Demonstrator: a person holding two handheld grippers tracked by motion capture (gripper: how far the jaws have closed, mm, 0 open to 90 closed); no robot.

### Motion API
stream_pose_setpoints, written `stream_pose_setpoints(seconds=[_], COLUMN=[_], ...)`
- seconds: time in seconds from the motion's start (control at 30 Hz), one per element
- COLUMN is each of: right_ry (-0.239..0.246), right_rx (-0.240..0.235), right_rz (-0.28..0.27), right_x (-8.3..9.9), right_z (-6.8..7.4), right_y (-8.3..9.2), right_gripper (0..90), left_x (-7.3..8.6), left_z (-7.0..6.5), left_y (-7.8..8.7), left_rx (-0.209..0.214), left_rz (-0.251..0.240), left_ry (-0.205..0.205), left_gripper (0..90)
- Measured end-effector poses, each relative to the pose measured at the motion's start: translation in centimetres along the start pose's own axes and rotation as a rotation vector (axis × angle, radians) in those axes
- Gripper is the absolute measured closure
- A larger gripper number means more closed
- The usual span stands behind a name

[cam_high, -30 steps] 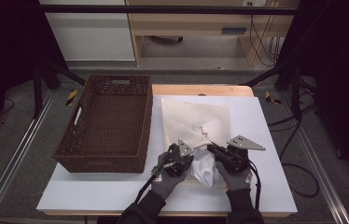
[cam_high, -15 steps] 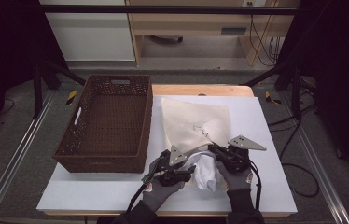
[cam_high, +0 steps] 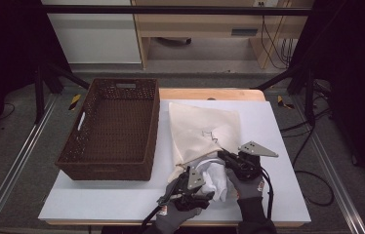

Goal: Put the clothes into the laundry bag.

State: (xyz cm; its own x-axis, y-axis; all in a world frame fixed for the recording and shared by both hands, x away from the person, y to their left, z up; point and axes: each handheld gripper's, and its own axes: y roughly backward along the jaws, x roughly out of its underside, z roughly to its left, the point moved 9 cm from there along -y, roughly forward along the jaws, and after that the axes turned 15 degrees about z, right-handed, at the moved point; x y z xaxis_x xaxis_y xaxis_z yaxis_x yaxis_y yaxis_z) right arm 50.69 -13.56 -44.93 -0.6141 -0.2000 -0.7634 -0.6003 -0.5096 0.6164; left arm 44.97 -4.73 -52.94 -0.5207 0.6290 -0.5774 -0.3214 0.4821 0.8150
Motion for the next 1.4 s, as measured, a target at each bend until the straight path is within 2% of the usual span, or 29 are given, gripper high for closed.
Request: stream_pose_setpoints(seconds=[0.03,0.07,0.13,0.17,0.2,0.27,0.37,0.47,0.57,0.63,0.7,0.73,0.9,1.0,1.13,1.23,1.27,1.4], right_ry=[0.003,0.002,-0.001,-0.001,0.001,-0.001,-0.004,-0.009,-0.008,-0.004,-0.003,-0.003,-0.004,-0.005,-0.003,0.0,0.0,0.008], right_rx=[0.003,0.002,-0.003,-0.003,-0.003,-0.004,-0.003,-0.003,-0.004,-0.003,-0.005,-0.005,-0.005,-0.002,-0.004,-0.004,-0.003,-0.001], right_rz=[-0.001,0.002,0.0,0.0,-0.001,-0.006,-0.011,-0.02,-0.019,-0.015,-0.011,-0.01,-0.011,-0.011,-0.007,0.0,0.002,0.012], right_x=[0.0,0.1,0.0,0.0,0.0,-0.1,-0.1,-0.2,-0.2,-0.2,-0.1,-0.1,-0.1,-0.1,0.0,0.0,0.0,0.1], right_z=[0.0,0.0,0.0,0.0,0.0,-0.1,-0.1,-0.2,-0.2,-0.1,-0.1,-0.1,-0.1,-0.2,-0.2,-0.1,-0.1,0.0], right_y=[0.0,-0.1,0.0,0.0,0.1,0.2,0.3,0.5,0.5,0.4,0.3,0.3,0.3,0.4,0.4,0.3,0.3,0.1], right_gripper=[87.9,87.9,88.0,88.0,88.0,88.0,88.1,88.1,88.1,88.0,88.0,88.0,88.0,88.0,87.9,87.9,87.8,87.7], left_x=[-0.2,-0.8,-1.4,-1.4,-1.7,-2.4,-3.1,-3.6,-3.6,-3.5,-3.3,-3.2,-2.6,-1.7,0.4,2.1,3.1,4.2], left_z=[0.4,1.0,1.4,1.4,1.6,2.2,2.9,3.8,4.2,4.2,4.0,3.7,3.0,3.3,4.9,6.0,6.3,6.5], left_y=[-0.5,-1.0,-1.2,-1.2,-1.2,-1.3,-1.5,-2.4,-2.8,-2.7,-2.1,-1.8,1.3,3.7,6.0,6.5,6.5,6.1], left_rx=[-0.015,-0.021,-0.027,-0.027,-0.028,-0.04,-0.07,-0.095,-0.083,-0.078,-0.067,-0.052,-0.037,-0.05,-0.083,-0.089,-0.082,-0.072], left_rz=[0.007,0.02,0.034,0.034,0.035,0.043,0.049,0.027,0.007,0.007,0.015,0.009,-0.04,-0.064,-0.059,-0.036,-0.026,-0.012], left_ry=[0.008,0.025,0.02,0.02,0.023,0.021,0.02,0.05,0.064,0.059,0.051,0.05,0.009,-0.007,-0.003,0.014,0.026,0.033], left_gripper=[43.9,57.2,74.5,80.3,83.6,84.6,84.6,83.6,80.5,77.6,71.9,66.4,58.6,54.1,52.4,51.6,51.4,51.8])
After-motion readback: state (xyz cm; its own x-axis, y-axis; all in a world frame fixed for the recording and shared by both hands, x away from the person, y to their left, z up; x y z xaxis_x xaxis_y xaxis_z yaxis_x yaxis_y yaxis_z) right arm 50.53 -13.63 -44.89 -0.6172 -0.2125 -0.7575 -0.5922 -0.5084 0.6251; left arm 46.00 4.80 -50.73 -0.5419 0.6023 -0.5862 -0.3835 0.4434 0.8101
